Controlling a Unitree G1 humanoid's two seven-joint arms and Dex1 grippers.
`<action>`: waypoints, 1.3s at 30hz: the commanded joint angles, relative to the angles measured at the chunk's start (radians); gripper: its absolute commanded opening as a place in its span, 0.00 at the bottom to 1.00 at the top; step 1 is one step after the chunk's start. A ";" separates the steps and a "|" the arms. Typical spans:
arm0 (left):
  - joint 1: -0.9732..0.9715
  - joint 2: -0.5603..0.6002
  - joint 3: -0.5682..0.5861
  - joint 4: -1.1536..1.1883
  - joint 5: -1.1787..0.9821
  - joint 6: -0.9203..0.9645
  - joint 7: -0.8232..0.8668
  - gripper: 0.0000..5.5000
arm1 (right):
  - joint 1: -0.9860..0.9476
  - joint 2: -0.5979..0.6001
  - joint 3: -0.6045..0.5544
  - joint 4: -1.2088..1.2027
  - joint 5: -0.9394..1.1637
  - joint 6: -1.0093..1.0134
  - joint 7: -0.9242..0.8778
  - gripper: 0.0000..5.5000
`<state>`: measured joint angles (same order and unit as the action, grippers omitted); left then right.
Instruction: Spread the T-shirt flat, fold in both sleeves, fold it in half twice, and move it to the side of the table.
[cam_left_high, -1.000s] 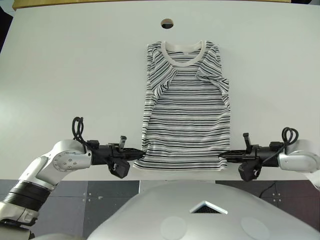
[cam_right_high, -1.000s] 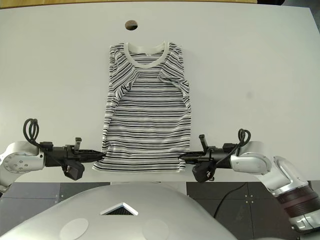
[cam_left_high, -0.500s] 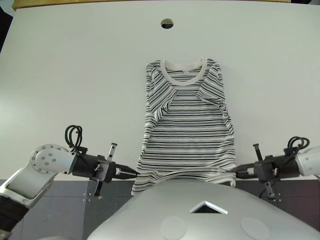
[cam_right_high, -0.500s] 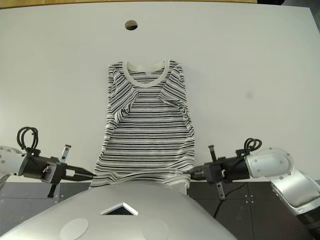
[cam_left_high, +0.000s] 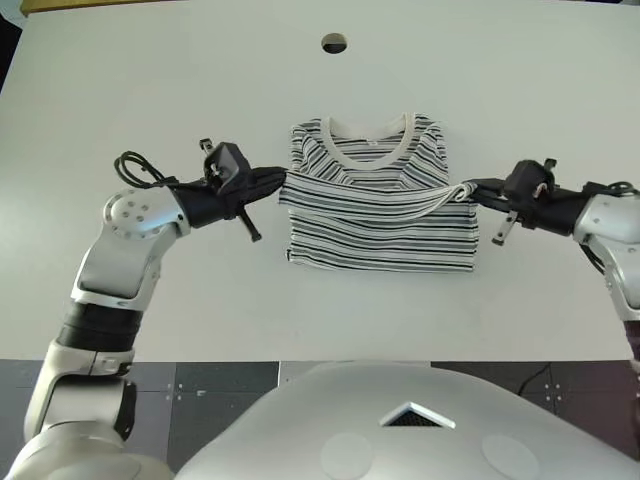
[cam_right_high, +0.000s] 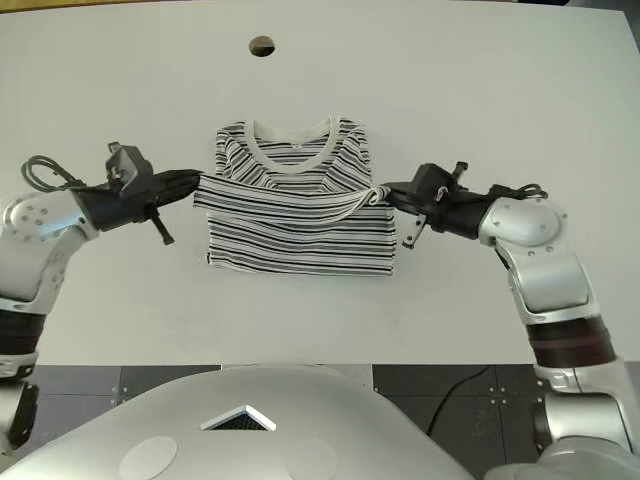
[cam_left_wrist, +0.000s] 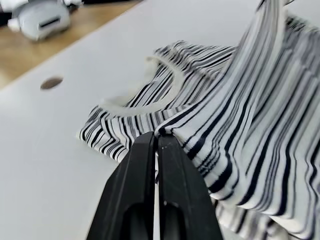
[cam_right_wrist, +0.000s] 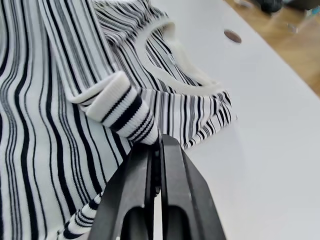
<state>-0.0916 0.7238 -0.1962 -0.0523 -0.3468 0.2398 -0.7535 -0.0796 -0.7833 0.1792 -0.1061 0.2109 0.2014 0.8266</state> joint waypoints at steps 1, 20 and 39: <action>-0.081 -0.069 -0.007 0.078 0.043 0.111 0.051 0.02 | -0.107 0.062 0.017 0.028 0.008 0.122 0.003 0.02; -0.380 -0.375 0.259 0.542 -0.064 0.449 0.200 0.02 | -0.455 0.305 -0.112 0.717 -0.030 0.275 -0.179 0.20; -0.406 -0.393 0.374 0.668 -0.052 0.389 0.214 0.16 | -0.341 0.318 -0.037 0.628 -0.225 -0.322 -0.161 0.02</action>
<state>-0.5051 0.3351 0.1893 0.6411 -0.4080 0.6287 -0.5298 -0.4385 -0.4529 0.1324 0.5396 0.0027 -0.0973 0.6504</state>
